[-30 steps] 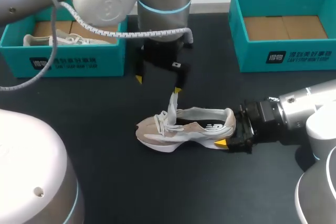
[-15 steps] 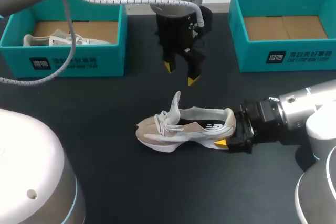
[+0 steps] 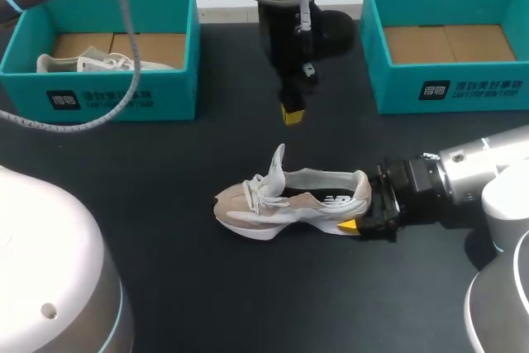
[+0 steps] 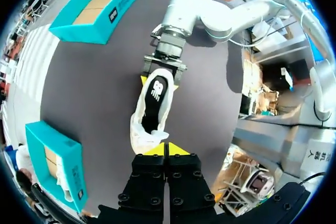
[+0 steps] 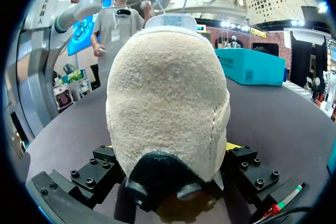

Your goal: Take the shoe out of the shoebox, open the shoe tongue, remove and reinsert the insole, then place the shoe into the shoebox

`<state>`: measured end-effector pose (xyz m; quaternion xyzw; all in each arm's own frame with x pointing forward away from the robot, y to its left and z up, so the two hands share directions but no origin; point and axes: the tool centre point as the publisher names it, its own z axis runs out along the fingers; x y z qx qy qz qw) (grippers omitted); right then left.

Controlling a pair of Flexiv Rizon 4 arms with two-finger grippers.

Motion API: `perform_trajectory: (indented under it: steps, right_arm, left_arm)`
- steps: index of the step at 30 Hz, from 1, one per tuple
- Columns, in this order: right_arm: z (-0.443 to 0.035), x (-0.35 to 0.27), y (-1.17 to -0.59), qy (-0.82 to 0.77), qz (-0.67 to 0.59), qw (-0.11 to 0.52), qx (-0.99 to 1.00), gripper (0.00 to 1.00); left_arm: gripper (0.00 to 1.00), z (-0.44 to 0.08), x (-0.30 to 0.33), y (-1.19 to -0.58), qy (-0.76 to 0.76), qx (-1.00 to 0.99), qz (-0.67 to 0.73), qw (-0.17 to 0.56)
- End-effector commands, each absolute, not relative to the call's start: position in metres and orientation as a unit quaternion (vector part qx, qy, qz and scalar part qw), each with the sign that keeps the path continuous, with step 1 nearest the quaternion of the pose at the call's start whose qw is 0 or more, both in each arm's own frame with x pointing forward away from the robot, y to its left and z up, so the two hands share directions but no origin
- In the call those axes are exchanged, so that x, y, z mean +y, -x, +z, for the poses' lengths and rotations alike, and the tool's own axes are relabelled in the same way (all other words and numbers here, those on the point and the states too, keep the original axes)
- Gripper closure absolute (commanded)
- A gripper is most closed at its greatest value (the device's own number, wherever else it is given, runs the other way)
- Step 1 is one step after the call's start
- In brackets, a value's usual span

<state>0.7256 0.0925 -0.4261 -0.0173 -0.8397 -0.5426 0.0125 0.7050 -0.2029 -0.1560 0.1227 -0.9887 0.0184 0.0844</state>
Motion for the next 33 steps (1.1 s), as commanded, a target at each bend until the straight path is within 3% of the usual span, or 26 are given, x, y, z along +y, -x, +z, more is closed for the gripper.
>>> perform_trajectory:
  steps: [1, 5, 22, 33]
  right_arm:
    - [-0.431, 0.093, -0.726, 0.017, -0.542, 0.013, -0.840, 1.00]
    - [-0.431, 0.093, -0.726, 0.017, -0.542, 0.013, -0.840, 1.00]
    - [-0.431, 0.093, -0.726, 0.017, -0.542, 0.013, -0.840, 1.00]
    - [-0.431, 0.093, -0.726, 0.017, -0.542, 0.013, -0.840, 1.00]
  left_arm:
    - [1.00, -0.157, -0.206, -0.712, -0.039, -0.993, 0.009, 0.108]
    - [1.00, -0.157, -0.206, -0.712, -0.039, -0.993, 0.009, 0.108]
    - [1.00, -0.275, -0.259, -0.714, -0.046, -0.988, -0.003, 0.148]
    - [1.00, -0.312, -0.280, -0.710, -0.026, -0.991, 0.013, 0.130]
